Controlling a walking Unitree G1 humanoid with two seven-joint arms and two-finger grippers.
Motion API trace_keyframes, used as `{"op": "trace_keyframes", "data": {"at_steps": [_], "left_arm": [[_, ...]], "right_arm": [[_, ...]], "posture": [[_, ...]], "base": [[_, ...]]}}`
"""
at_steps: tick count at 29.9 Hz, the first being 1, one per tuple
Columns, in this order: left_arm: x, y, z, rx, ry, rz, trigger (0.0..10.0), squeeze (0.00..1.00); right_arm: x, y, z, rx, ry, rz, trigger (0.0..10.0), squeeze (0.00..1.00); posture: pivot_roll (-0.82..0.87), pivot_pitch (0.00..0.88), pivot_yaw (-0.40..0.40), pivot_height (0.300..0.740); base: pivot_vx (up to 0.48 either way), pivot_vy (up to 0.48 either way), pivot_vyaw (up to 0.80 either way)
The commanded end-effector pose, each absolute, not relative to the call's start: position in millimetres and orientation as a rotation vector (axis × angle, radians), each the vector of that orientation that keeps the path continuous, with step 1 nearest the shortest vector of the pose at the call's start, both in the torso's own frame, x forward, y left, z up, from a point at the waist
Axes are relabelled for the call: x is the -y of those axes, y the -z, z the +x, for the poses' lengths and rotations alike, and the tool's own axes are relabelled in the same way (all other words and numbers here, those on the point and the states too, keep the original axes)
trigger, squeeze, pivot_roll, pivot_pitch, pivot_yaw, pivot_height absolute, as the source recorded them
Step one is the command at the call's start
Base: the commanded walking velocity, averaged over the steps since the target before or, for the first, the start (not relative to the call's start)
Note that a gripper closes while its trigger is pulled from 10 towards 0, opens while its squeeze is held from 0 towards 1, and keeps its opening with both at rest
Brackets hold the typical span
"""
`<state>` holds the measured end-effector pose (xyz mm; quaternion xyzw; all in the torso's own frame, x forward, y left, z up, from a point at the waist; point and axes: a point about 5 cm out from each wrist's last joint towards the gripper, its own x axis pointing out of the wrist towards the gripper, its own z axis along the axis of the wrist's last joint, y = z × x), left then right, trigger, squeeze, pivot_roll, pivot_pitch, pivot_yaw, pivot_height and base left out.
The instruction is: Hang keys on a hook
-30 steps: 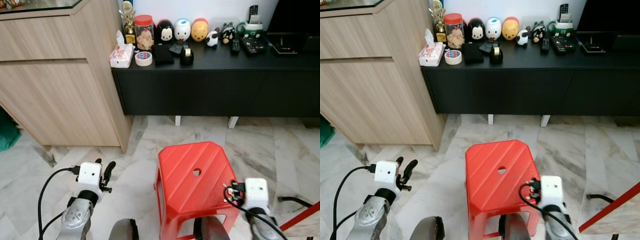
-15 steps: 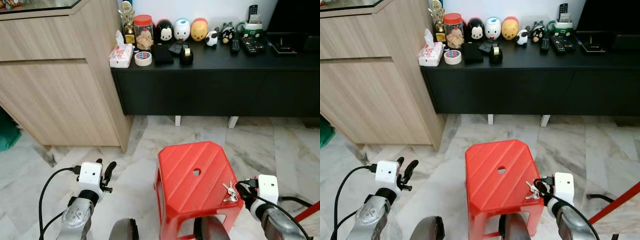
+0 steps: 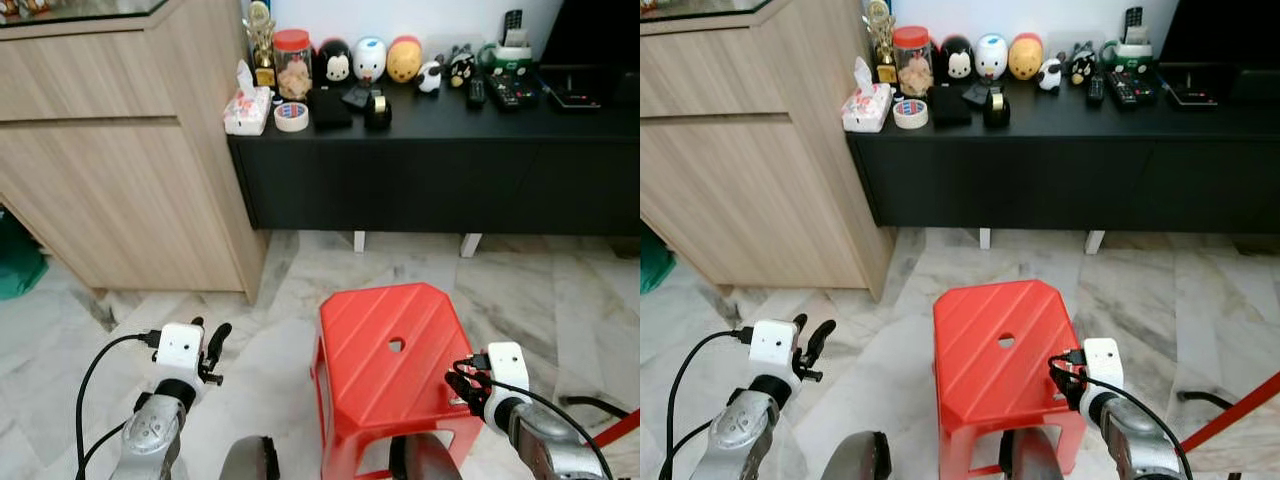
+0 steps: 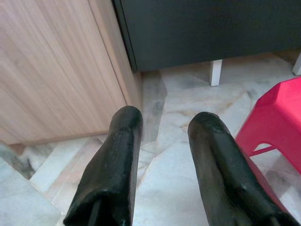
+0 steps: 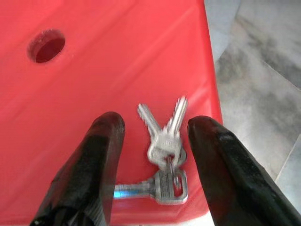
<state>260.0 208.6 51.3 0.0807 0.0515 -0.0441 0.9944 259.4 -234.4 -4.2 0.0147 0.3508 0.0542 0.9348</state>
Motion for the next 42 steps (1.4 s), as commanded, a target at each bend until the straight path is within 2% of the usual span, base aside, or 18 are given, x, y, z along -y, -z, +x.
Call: {"op": "trace_keyframes", "data": {"at_steps": [1, 9, 15, 22, 30, 32, 33, 34, 37, 38, 42], "left_arm": [[-212, -52, 260, -0.1, 0.087, 0.184, 10.0, 0.0], [-213, -52, 260, -0.102, 0.088, 0.185, 10.0, 0.0], [-213, -51, 260, -0.106, 0.087, 0.186, 10.0, 0.0], [-210, -49, 261, -0.11, 0.097, 0.183, 10.0, 0.0], [-212, -50, 262, -0.108, 0.093, 0.187, 10.0, 0.0], [-212, -50, 262, -0.109, 0.093, 0.187, 10.0, 0.0], [-212, -50, 262, -0.109, 0.093, 0.187, 10.0, 0.0], [-212, -50, 262, -0.11, 0.095, 0.187, 10.0, 0.0], [-212, -49, 262, -0.112, 0.096, 0.187, 10.0, 0.0], [-211, -49, 262, -0.112, 0.096, 0.187, 10.0, 0.0], [-212, -49, 262, -0.11, 0.094, 0.187, 10.0, 0.0]], "right_arm": [[237, 4, 260, -0.722, -0.119, 0.012, 10.0, 0.0], [245, 0, 256, -0.704, -0.101, -0.018, 10.0, 0.0], [246, -4, 243, -0.682, -0.092, -0.033, 10.0, 0.0], [244, 0, 234, -0.692, -0.072, -0.03, 10.0, 0.0], [239, 2, 236, -0.711, -0.077, -0.032, 10.0, 0.0], [237, 6, 236, -0.728, -0.078, -0.041, 9.1, 0.0], [237, 6, 236, -0.728, -0.078, -0.041, 9.1, 0.0], [235, 7, 238, -0.727, -0.082, -0.041, 0.0, 0.0], [230, 10, 241, -0.728, -0.083, -0.034, 0.1, 0.0], [229, 12, 242, -0.739, -0.078, -0.032, 10.0, 0.0], [228, 17, 242, -0.757, -0.056, -0.033, 10.0, 0.0]], "posture": [[0.05, 0.056, 0.045, 0.607], [0.05, 0.055, 0.044, 0.607], [0.04, 0.059, 0.044, 0.607], [0.04, 0.061, 0.049, 0.607], [0.04, 0.059, 0.049, 0.607], [0.04, 0.06, 0.053, 0.607], [0.04, 0.06, 0.053, 0.607], [0.04, 0.06, 0.053, 0.607], [0.04, 0.06, 0.054, 0.607], [0.04, 0.06, 0.054, 0.607], [0.05, 0.058, 0.053, 0.607]], "base": [[0.0, 0.0, 0.0], [0.0, 0.0, 0.0], [0.0, 0.0, 0.0], [0.0, 0.0, 0.0], [0.0, 0.0, 0.0], [0.0, 0.0, 0.0], [0.0, 0.0, 0.0], [0.0, 0.0, 0.0], [0.0, 0.0, 0.0], [0.0, 0.0, 0.0], [0.0, 0.0, 0.0]]}}
